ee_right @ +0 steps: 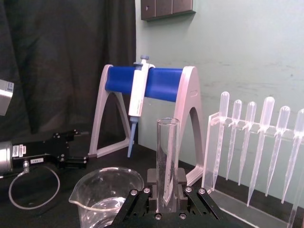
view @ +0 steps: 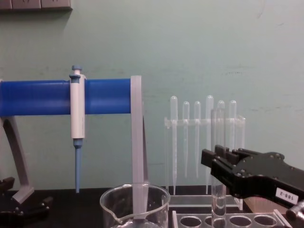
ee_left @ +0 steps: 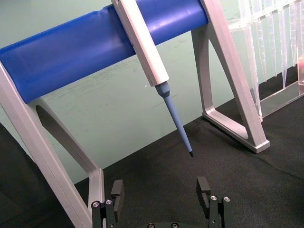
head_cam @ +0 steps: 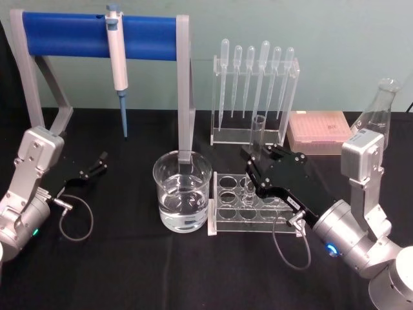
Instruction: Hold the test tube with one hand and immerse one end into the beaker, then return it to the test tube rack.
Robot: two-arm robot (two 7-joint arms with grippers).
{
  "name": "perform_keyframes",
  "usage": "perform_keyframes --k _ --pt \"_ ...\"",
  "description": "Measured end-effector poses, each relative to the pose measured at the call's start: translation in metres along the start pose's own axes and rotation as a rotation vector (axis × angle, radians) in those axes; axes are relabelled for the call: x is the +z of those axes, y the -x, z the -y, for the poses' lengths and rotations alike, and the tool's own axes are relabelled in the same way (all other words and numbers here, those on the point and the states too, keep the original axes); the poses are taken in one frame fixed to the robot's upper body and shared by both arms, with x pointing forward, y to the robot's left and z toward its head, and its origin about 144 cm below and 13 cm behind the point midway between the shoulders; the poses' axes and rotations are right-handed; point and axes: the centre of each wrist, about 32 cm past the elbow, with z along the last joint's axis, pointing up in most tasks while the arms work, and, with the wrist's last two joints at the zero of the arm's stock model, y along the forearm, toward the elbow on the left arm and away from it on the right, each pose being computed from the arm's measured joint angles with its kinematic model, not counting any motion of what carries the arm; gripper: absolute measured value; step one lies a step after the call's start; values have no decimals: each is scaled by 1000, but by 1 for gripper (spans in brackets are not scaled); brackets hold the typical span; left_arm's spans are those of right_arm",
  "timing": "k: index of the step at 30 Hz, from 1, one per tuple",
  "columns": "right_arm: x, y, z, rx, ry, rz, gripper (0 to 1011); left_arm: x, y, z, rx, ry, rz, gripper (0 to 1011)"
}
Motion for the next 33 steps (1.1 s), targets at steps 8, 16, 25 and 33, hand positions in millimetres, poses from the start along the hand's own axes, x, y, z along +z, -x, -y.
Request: perform_keyframes --k 8,16,25,33 --pt "-8 3 2 2 24 -5 233 0 0 0 0 0 0 1000" --pt "-18 4 4 -5 47 -11 233 0 0 0 0 0 0 1000" --pt "-20 4 3 6 69 9 247 0 0 0 0 0 0 1000" --pt "-17 4 3 18 107 34 510 0 0 0 0 0 0 1000"
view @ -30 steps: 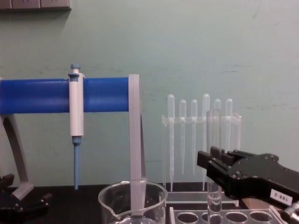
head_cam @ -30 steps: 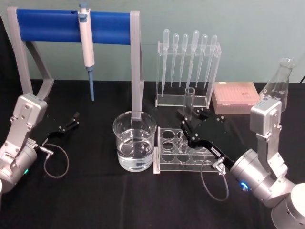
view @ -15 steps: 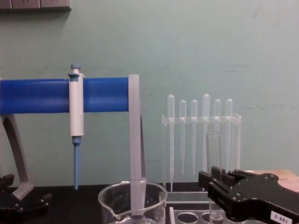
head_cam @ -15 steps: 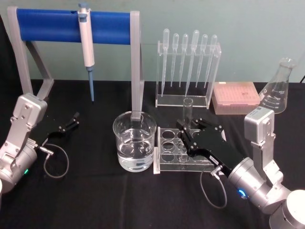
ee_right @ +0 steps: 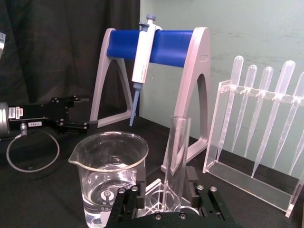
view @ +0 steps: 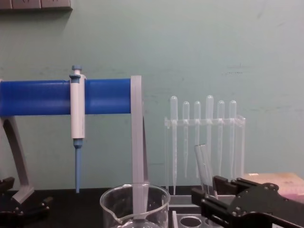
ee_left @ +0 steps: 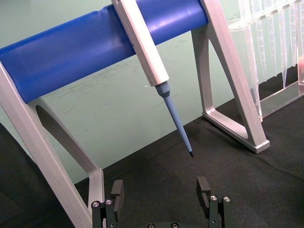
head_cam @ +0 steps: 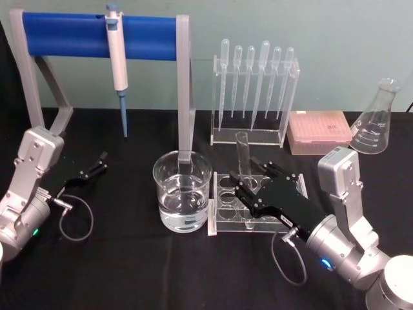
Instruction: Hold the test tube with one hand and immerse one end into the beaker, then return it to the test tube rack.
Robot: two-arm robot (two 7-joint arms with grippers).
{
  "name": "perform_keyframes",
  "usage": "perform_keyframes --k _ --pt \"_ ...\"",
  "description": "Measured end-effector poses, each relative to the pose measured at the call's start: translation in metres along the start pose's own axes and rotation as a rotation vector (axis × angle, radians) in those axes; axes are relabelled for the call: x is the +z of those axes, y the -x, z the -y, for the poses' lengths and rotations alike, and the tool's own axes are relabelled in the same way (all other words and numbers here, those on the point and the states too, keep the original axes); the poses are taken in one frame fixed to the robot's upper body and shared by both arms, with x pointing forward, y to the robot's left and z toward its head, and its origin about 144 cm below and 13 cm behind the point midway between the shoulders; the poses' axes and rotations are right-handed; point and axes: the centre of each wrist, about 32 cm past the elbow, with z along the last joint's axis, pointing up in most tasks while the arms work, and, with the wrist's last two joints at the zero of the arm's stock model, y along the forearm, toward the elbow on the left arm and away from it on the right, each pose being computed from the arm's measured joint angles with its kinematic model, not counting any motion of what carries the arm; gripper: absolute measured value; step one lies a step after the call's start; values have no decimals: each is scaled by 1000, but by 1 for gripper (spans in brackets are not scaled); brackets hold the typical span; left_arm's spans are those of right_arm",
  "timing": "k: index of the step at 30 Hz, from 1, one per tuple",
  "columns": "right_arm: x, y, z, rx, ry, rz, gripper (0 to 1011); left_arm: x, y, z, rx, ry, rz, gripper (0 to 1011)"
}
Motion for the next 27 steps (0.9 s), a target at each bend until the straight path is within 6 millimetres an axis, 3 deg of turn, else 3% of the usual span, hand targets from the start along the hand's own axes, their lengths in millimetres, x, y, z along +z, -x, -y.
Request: perform_keyframes --k 7,16,21,27 --pt "5 6 11 -8 32 2 729 0 0 0 0 0 0 1000" --pt "18 22 53 -104 78 50 967 0 0 0 0 0 0 1000" --pt "14 21 73 -187 116 83 1002 0 0 0 0 0 0 1000" --pt "1 6 91 -291 129 111 1000 0 0 0 0 0 0 1000"
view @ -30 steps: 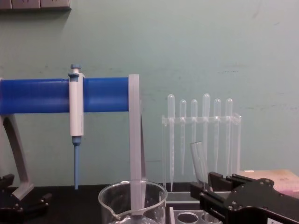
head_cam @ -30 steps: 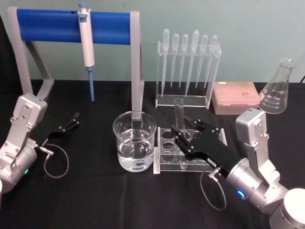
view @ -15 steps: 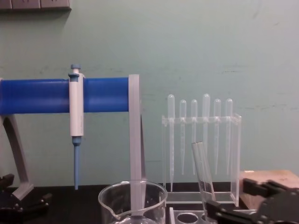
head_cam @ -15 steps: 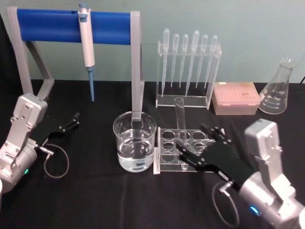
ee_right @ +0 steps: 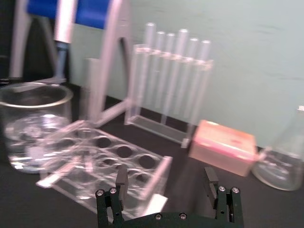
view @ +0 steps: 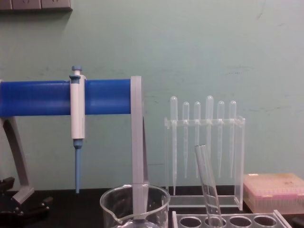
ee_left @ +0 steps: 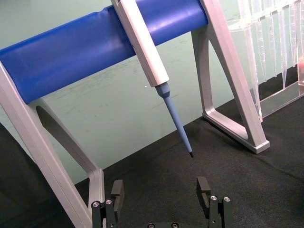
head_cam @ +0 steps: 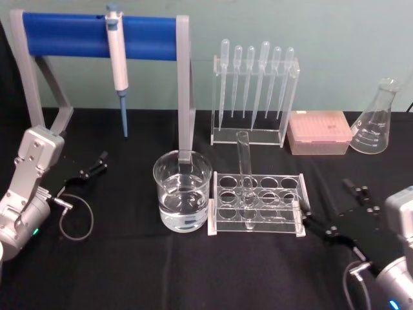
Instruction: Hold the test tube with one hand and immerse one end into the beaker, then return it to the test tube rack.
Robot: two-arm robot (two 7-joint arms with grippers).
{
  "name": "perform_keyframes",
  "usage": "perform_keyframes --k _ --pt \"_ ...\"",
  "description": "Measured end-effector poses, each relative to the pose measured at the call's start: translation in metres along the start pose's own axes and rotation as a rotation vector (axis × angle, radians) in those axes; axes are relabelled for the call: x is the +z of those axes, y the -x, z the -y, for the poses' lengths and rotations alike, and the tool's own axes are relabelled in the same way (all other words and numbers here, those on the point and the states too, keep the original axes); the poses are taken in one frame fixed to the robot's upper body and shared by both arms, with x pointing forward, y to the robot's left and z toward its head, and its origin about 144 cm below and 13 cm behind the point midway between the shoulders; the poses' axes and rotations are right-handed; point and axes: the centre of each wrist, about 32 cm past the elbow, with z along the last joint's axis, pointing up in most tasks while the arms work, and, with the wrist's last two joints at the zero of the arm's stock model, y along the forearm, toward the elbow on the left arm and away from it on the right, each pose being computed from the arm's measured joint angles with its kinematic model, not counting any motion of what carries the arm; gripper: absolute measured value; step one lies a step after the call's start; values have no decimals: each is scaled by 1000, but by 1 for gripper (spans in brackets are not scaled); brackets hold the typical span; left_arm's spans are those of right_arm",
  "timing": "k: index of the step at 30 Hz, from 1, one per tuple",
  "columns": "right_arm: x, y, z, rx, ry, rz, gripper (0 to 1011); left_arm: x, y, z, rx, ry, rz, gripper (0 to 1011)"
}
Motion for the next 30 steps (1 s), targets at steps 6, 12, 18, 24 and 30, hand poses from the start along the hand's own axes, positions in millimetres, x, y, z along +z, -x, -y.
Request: perform_keyframes --k 6,12,18,24,30 --pt "-7 -18 0 -80 -33 7 1002 0 0 0 0 0 0 1000" --pt "-12 -29 -8 -134 -36 9 1000 0 0 0 0 0 0 1000" --pt "-19 -34 -23 -155 26 49 1002 0 0 0 0 0 0 1000" --pt "-25 -34 -42 -148 73 81 1002 0 0 0 0 0 0 1000" --pt "-28 -29 -51 -133 90 95 1002 0 0 0 0 0 0 1000"
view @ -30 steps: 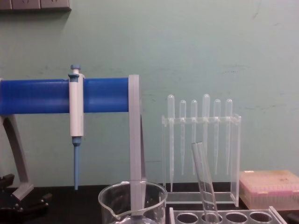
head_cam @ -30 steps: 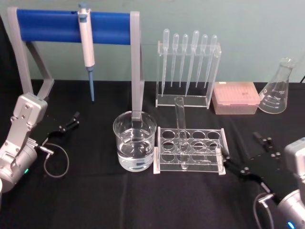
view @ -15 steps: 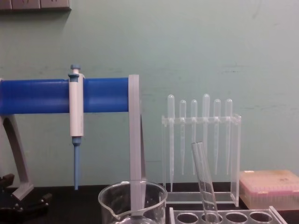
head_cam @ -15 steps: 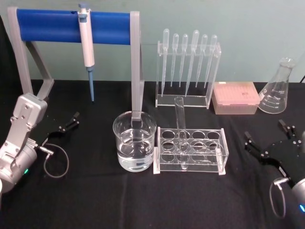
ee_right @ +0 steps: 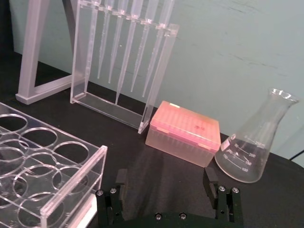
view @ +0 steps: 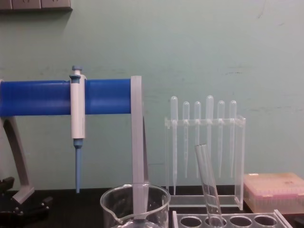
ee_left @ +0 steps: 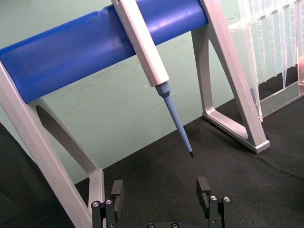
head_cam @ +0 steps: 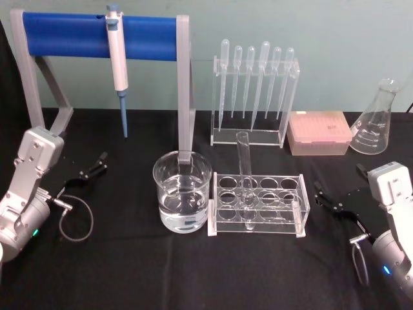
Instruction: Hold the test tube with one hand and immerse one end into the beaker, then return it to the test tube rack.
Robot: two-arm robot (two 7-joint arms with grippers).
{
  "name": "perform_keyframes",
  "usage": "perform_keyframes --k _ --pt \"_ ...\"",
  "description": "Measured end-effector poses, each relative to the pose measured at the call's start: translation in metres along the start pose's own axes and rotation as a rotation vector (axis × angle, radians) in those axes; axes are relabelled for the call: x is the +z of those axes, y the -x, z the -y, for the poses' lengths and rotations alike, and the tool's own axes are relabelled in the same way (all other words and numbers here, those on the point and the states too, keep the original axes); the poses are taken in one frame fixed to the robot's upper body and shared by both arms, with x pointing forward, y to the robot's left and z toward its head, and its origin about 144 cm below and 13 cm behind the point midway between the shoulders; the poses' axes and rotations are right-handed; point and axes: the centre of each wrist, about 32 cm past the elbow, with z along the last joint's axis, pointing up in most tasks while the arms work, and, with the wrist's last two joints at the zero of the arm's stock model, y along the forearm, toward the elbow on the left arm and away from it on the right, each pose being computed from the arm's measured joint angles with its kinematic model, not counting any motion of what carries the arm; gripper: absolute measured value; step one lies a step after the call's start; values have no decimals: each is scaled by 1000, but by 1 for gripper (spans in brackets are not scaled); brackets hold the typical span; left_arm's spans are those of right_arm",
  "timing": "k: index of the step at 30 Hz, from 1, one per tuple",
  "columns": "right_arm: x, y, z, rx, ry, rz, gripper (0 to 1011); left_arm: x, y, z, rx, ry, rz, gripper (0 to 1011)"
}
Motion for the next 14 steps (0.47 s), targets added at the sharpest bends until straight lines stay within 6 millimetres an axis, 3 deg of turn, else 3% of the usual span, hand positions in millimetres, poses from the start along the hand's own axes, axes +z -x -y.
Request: perform_keyframes --k 14 --pt "0 -1 1 0 -1 0 1000 0 0 0 0 0 0 1000"
